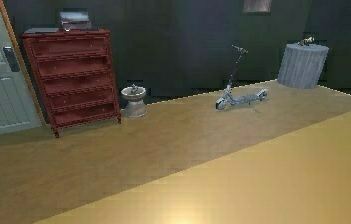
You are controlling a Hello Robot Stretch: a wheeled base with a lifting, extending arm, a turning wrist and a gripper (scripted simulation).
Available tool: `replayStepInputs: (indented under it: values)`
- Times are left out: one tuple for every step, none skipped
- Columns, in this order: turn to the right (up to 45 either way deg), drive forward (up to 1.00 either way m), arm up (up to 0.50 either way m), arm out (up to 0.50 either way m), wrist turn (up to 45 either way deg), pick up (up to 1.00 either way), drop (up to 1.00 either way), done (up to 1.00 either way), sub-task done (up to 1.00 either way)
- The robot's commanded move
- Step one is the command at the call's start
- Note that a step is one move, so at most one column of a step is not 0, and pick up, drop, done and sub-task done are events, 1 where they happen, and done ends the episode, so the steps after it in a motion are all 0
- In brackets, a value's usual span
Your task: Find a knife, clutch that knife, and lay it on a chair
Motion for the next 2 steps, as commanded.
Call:
replayStepInputs:
  values:
    - [0.0, 0.00, -0.42, 0.00, 0.0, 0.00, 0.00, 0.00, 0.00]
    - [0.0, 0.00, -0.50, 0.00, 0.0, 0.00, 0.00, 0.00, 0.00]
